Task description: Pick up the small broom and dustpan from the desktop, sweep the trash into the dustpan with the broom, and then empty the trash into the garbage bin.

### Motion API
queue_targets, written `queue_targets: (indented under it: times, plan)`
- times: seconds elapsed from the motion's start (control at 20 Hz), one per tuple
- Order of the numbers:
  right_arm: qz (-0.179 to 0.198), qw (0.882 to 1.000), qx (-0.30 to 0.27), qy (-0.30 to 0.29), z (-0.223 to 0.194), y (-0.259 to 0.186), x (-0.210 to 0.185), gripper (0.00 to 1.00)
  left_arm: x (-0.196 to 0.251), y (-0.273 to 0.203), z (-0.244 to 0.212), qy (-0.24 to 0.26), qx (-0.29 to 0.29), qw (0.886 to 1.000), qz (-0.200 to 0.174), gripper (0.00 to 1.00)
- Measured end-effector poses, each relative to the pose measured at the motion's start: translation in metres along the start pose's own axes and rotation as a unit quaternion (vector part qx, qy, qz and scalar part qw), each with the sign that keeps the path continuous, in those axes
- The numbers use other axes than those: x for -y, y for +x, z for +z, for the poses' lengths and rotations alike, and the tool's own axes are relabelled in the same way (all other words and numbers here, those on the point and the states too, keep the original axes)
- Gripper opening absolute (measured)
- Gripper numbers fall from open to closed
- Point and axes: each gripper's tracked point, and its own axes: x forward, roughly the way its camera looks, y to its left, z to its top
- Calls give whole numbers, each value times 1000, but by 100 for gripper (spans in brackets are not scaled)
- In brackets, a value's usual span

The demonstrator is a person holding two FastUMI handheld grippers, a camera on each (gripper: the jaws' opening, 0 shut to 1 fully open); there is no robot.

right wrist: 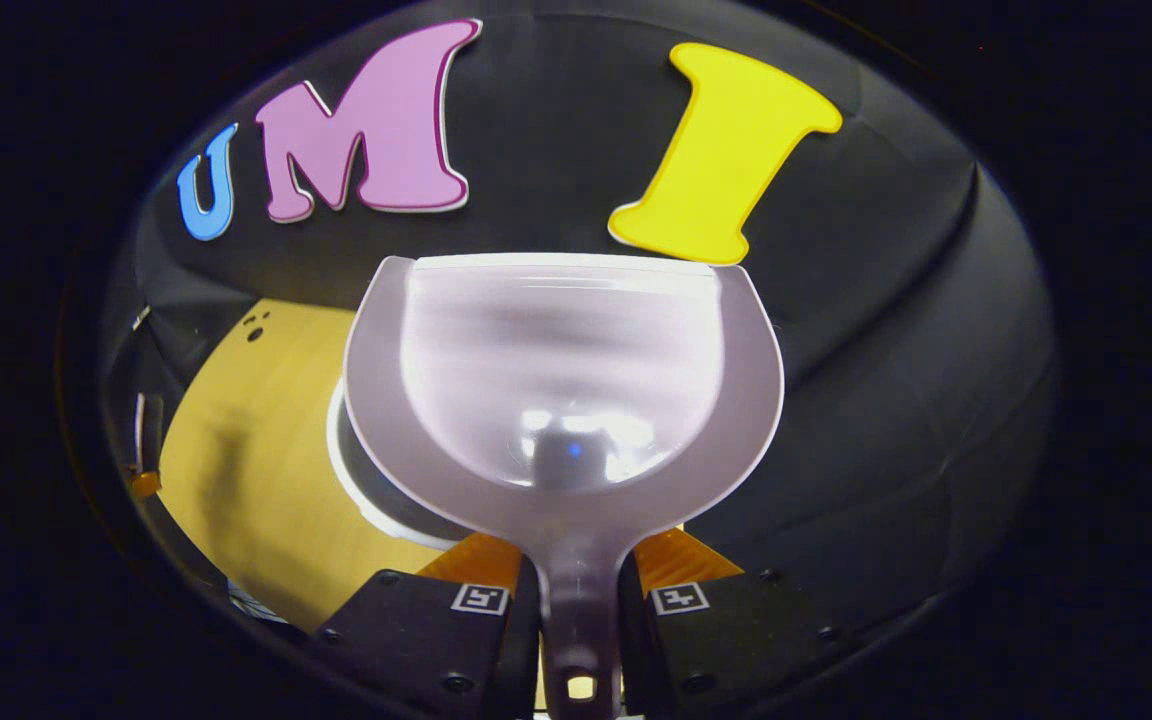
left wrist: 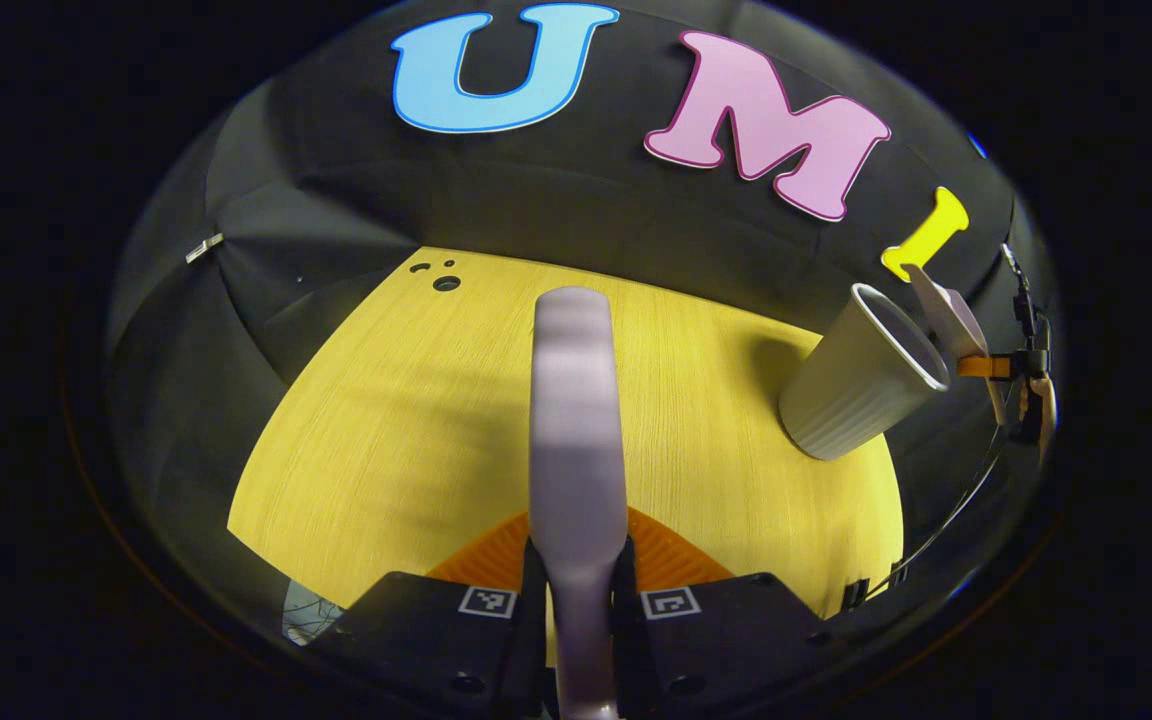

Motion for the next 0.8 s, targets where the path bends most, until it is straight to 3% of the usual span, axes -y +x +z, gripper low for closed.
queue_targets:
  times: [0.3, 0.5, 0.8]
  plan:
    - [12, 1000, 7, 14, 2, -12, -36, 36, -7, 6, 8, 34, 15, 999, -38, 31]
    - [35, 998, -1, 48, -12, -48, -111, 36, -27, 10, 10, 58, 29, 996, -61, 31]
    - [72, 995, -29, 70, -47, -51, -217, 37, -61, 26, -18, 80, 15, 993, -87, 31]
